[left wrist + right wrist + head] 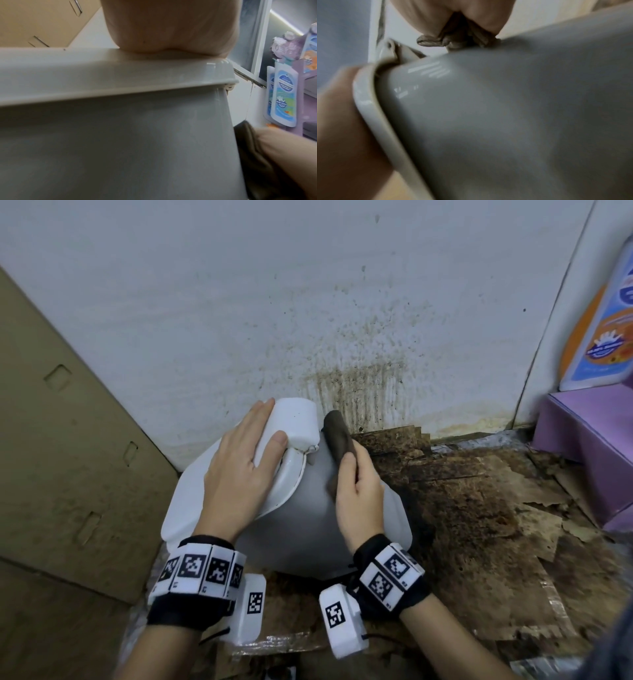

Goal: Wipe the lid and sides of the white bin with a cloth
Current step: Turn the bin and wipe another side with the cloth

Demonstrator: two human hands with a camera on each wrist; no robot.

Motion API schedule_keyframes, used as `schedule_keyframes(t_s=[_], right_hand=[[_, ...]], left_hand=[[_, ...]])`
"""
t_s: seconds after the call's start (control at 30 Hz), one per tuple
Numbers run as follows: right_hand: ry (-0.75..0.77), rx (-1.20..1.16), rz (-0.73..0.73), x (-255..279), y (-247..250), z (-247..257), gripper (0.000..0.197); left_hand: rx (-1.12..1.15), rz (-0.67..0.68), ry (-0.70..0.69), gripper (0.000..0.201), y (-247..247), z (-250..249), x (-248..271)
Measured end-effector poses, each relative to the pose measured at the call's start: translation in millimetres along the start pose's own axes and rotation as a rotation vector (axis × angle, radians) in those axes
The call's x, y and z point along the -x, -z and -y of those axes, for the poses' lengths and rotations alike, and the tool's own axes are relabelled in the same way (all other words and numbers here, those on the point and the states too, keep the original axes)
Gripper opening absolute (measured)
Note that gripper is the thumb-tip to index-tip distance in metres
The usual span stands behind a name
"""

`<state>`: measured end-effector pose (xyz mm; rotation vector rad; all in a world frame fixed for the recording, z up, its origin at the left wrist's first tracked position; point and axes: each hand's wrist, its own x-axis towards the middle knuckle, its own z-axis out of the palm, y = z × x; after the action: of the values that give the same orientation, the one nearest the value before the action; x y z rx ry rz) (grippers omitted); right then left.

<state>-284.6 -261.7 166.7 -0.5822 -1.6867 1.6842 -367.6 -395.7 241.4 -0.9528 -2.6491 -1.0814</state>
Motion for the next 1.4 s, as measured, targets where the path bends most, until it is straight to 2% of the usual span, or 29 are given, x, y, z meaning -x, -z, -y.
schedule_keyframes(t_s=[0.1, 0.2, 0.33, 0.47, 0.53, 0.67, 0.9, 1.03, 1.17, 1.23, 1.33, 1.4], right_hand=[[-0.056, -0.211, -0.032, -3.3, 0.4, 18.2, 0.038], [0.087, -0.288, -0.01, -4.9, 1.6, 49.8, 0.037], [0.345, -0.053, 0.072, -13.7, 1.3, 68.7, 0.034], [0.537, 0.168, 0.15, -13.8, 0.6, 56.4, 0.032], [0.519, 0.162, 0.164, -12.2, -0.3, 51.9, 0.033], [0.495, 0.224, 0.182, -10.9, -1.4, 54.3, 0.037], [0.329, 0.412, 0.341, -37.2, 4.2, 76.9, 0.048], [0.316, 0.437, 0.38, -43.9, 10.5, 80.2, 0.047], [0.296, 0.453, 0.373, -44.3, 18.3, 80.9, 0.044], [0.274, 0.48, 0.358, -46.0, 24.3, 80.8, 0.045], [0.207, 0.487, 0.336, -46.4, 34.8, 81.7, 0.045], [0.178, 0.518, 0.322, -46.5, 42.2, 81.8, 0.045]], left_hand=[[-0.011, 0.004, -0.006, 0.071, -1.8, -3.6, 0.5], [-0.019, 0.008, -0.007, 0.069, -4.8, -8.4, 0.1], [0.004, 0.033, -0.077, 0.055, -9.6, -8.5, 1.3], [-0.019, 0.039, -0.076, 0.048, -13.3, -2.7, -5.7], [-0.025, 0.046, -0.068, 0.049, -15.4, -0.2, -8.1], [0.004, 0.052, -0.03, 0.066, -16.6, -3.2, -8.1], [0.014, 0.055, -0.05, 0.071, -16.1, -19.9, -2.2], [0.052, 0.053, -0.006, 0.068, -17.3, -25.5, -3.1], [0.154, 0.109, 0.022, 0.066, -16.9, -30.2, -3.2], [0.299, 0.101, 0.034, 0.06, -14.8, -32.6, -1.8], [0.573, 0.025, 0.144, 0.047, -7.3, -35.8, -0.2], [0.601, -0.034, 0.186, 0.042, -2.2, -30.9, 0.6]])
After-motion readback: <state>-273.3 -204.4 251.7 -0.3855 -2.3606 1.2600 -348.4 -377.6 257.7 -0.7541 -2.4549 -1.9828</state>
